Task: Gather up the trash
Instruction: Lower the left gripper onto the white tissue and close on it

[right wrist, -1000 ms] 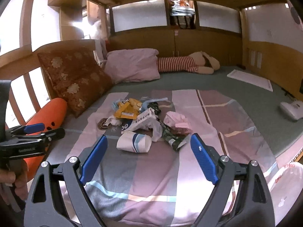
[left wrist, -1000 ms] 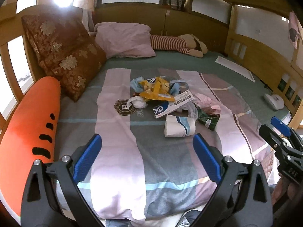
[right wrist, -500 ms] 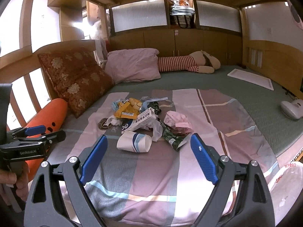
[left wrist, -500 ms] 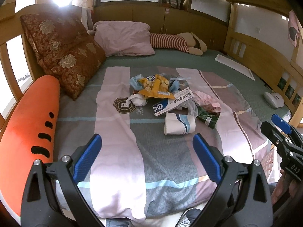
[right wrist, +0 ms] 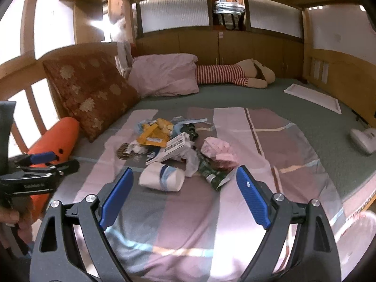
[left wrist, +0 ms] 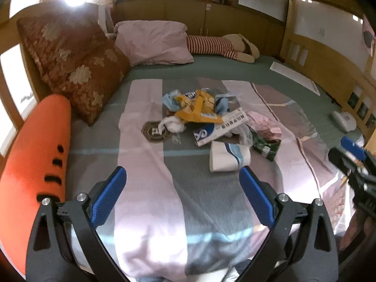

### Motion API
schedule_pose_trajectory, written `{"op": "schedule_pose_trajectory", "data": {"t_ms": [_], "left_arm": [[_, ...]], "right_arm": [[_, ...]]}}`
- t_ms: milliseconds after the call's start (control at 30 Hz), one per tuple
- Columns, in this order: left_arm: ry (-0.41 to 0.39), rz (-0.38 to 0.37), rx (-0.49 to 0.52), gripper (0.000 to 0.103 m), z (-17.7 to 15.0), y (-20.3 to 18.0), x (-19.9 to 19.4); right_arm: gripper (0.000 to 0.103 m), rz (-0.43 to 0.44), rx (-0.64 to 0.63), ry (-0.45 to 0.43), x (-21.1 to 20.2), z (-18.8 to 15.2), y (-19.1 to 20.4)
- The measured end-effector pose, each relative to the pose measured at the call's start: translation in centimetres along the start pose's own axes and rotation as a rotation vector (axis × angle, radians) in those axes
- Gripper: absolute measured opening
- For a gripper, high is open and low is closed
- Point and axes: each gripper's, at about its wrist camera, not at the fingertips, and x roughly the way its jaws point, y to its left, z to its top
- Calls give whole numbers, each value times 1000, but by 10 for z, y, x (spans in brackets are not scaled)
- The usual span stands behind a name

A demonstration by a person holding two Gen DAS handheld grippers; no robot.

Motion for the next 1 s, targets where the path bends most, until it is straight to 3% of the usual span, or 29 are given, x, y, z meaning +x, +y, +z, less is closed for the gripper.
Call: {"op": "schedule_pose_trajectory", "data": {"t_ms": [200,367,467,567,767,800,900,1000], "left_arm": [[53,-11,82,93,30,0,60],[111,2,133,82,45,9,129],[113,-5,150,82,52,15,163],[166,-17,135,81,53,20,200],[203,-34,83,79,63,23,243],[211,-33,81,76,63,22,247],[272,-35,79,42,59,22,265],[276,-64,78,27,54,26,265]], "right_arm": [[87,-60,25,106,86,42,-31],[85,-81,68,260,160,36,-62],[85,-54,128,296,168,28,-73],[85,-39,151,324,167,21,-78],[85,-2,173,392,164,7,-83],[85,4,172,412,167,4,-82],[79,8,158,451,177,-2,-79],[72,16,146,486,192,-10,-78]]}}
